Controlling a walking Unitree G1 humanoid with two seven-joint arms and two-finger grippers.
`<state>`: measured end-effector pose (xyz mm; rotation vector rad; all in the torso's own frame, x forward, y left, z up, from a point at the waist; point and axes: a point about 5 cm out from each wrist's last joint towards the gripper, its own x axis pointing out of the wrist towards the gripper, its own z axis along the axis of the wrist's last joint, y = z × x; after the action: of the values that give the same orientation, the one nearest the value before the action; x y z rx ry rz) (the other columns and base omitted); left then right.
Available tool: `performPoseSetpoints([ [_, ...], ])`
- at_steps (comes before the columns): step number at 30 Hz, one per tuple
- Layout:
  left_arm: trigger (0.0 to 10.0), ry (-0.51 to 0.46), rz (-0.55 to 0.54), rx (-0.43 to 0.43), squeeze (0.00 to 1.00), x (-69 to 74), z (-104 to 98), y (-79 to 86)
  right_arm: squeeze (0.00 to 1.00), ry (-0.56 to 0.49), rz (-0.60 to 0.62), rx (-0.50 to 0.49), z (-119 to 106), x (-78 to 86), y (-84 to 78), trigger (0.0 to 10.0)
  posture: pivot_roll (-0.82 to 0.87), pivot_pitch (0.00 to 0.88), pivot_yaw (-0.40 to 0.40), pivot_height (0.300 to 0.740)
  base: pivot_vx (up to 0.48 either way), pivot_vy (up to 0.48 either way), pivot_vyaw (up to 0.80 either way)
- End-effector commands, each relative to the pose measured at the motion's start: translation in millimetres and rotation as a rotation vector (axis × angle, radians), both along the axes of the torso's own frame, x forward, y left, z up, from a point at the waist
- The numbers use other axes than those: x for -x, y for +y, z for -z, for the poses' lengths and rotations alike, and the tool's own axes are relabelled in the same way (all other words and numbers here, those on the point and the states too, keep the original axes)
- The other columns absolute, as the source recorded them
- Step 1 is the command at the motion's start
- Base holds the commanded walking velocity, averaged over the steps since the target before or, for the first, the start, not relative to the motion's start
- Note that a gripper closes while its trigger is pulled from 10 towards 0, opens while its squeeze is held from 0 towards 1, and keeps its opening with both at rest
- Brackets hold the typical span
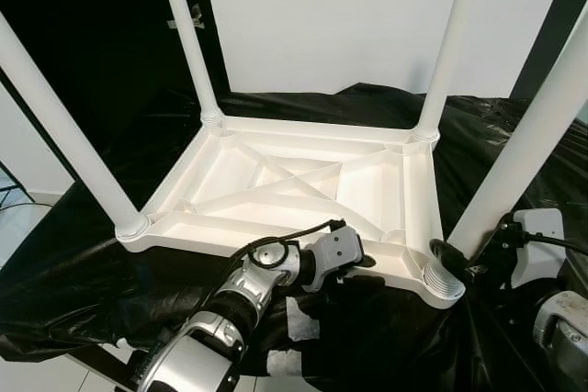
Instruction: Building children table
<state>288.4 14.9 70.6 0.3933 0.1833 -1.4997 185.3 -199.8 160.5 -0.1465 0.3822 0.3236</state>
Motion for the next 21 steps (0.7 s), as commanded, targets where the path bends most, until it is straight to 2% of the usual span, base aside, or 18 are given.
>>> performPoseSetpoints([
  [1, 10.0, 0.002, -0.267, -0.082, 0.00, -5.4, 24, 17.5, 0.00, 0.324, -0.032, -0.027, 47, 20.1, 4.0, 10.0, -0.19, 0.000, 0.050, 0.740, 0.000, 0.000, 0.00],
  [2, 10.0, 0.002, -0.267, -0.082, 0.00, -5.4, 24, 17.5, 0.00, 0.324, -0.032, -0.027, 47, 20.1, 4.0, 10.0, -0.19, 0.000, 0.050, 0.740, 0.000, 0.000, 0.00],
  [6, 10.0, 0.000, -0.273, -0.083, 0.00, -5.9, 24, 20.3, 0.00, 0.256, -0.120, 0.079, 48, 22.0, 6.6, 10.0, -0.18, 0.000, 0.048, 0.740, 0.000, 0.000, 0.00],
  [15, 10.0, 0.000, -0.278, -0.086, 0.00, -5.3, 25, 23.8, 0.00, 0.232, -0.112, 0.056, 53, 29.6, 10.9, 10.0, -0.18, 0.000, 0.050, 0.740, 0.000, 0.000, 0.00],
  [21, 10.0, -0.003, -0.270, -0.086, 0.00, -5.5, 24, 22.4, 0.00, 0.290, -0.033, -0.004, 62, 39.0, 9.5, 10.0, -0.19, 0.000, 0.058, 0.740, 0.000, 0.000, 0.00],
])
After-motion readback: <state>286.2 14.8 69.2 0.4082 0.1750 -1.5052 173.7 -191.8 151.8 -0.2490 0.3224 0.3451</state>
